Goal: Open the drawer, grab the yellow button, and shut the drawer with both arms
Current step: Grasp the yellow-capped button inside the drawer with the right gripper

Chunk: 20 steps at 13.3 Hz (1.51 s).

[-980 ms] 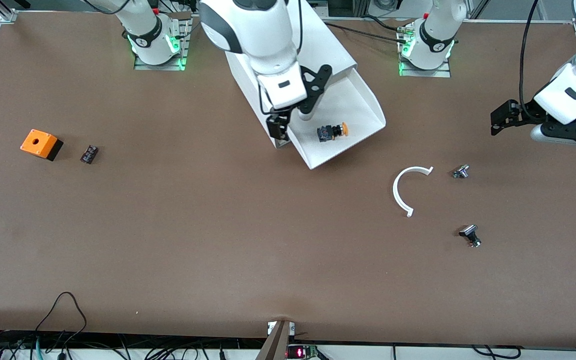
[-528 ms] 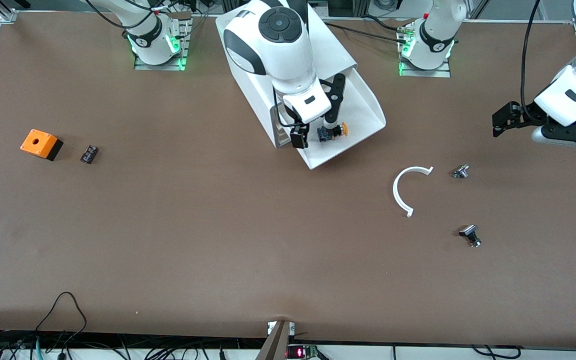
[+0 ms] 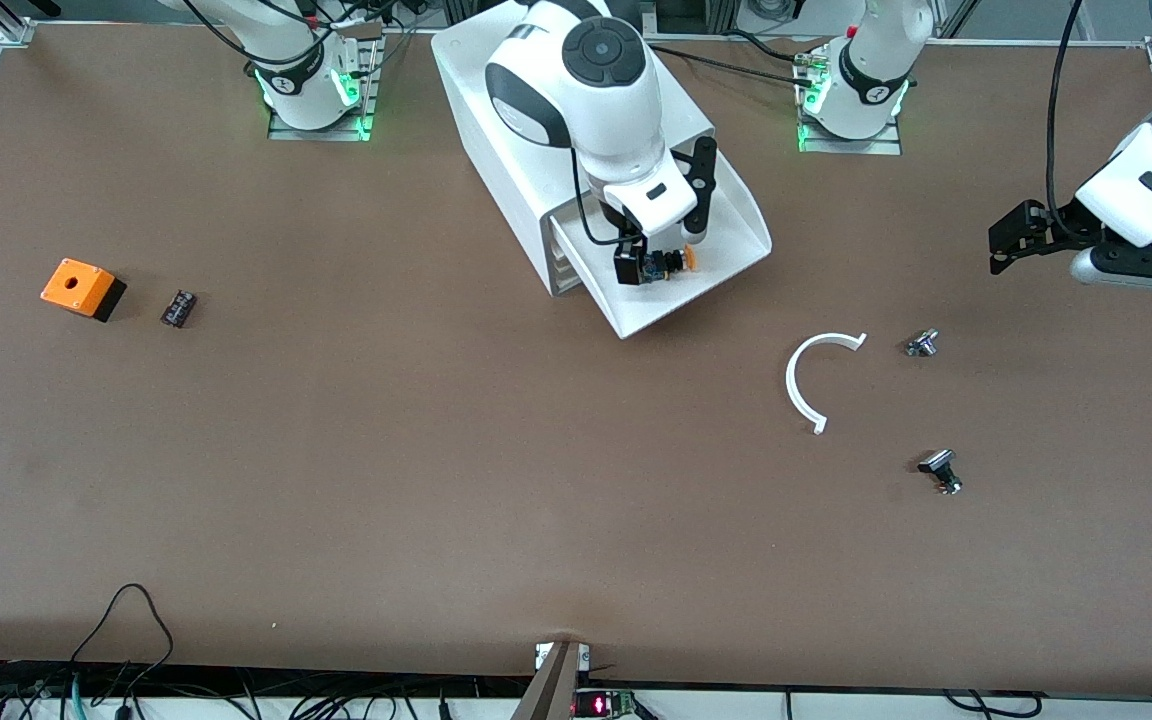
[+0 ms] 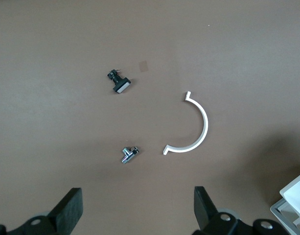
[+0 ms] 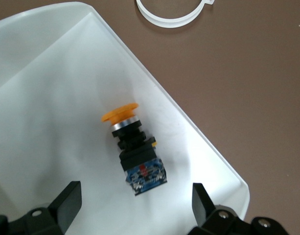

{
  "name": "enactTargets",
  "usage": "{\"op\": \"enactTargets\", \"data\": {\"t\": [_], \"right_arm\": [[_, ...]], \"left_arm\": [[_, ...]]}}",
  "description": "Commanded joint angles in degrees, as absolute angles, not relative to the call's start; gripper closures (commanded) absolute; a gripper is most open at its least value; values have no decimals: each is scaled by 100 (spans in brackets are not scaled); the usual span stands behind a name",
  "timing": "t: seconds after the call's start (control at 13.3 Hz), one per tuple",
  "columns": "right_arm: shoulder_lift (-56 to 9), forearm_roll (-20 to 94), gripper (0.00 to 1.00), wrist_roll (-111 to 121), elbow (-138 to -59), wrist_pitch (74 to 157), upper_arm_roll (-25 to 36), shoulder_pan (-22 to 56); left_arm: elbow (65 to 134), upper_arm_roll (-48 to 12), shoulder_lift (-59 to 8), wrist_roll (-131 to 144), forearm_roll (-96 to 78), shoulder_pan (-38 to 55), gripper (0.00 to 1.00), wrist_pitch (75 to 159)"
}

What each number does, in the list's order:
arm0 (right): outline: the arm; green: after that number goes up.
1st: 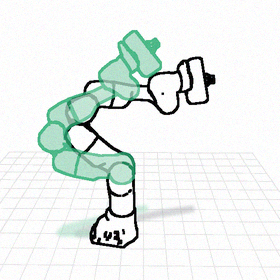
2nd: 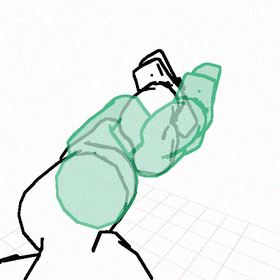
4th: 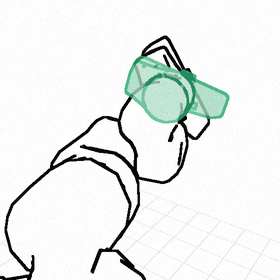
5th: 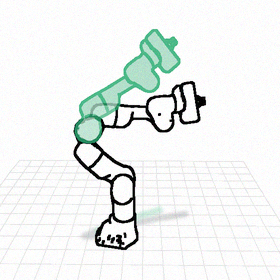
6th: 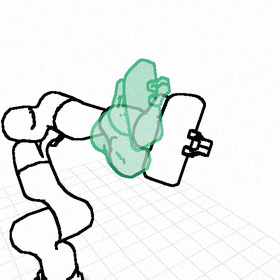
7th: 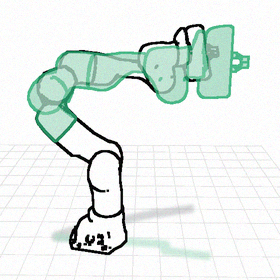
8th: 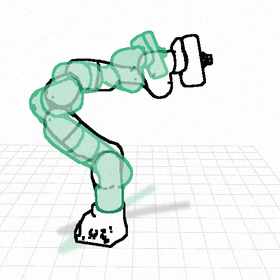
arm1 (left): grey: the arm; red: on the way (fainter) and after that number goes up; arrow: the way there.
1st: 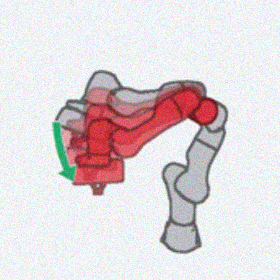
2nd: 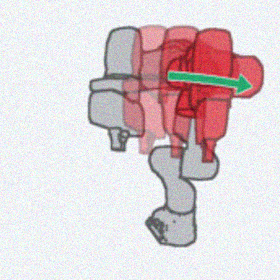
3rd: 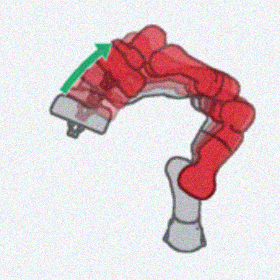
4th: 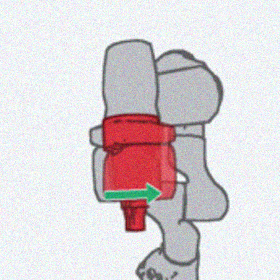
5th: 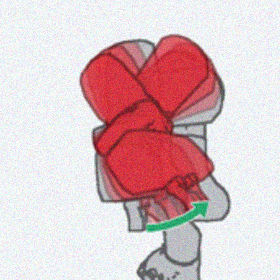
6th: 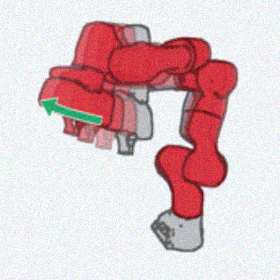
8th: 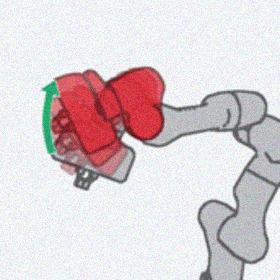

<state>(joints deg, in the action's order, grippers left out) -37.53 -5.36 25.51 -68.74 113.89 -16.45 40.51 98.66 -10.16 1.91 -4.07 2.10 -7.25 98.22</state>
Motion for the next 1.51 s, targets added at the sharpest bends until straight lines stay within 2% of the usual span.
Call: {"op": "enactTargets", "data": {"t": [0.0, 1.43], "right_arm": [[-3981, -536, 0, 2672, -6565, 11382, -1512, 4192], [-4218, -975, 2, 3165, -6583, 11320, -1450, 4464]], "left_arm": [[9738, -1028, 141, -378, 308, -721, 0, 9782], [9747, -1002, 149, -378, 290, -721, 0, 9773]]}}
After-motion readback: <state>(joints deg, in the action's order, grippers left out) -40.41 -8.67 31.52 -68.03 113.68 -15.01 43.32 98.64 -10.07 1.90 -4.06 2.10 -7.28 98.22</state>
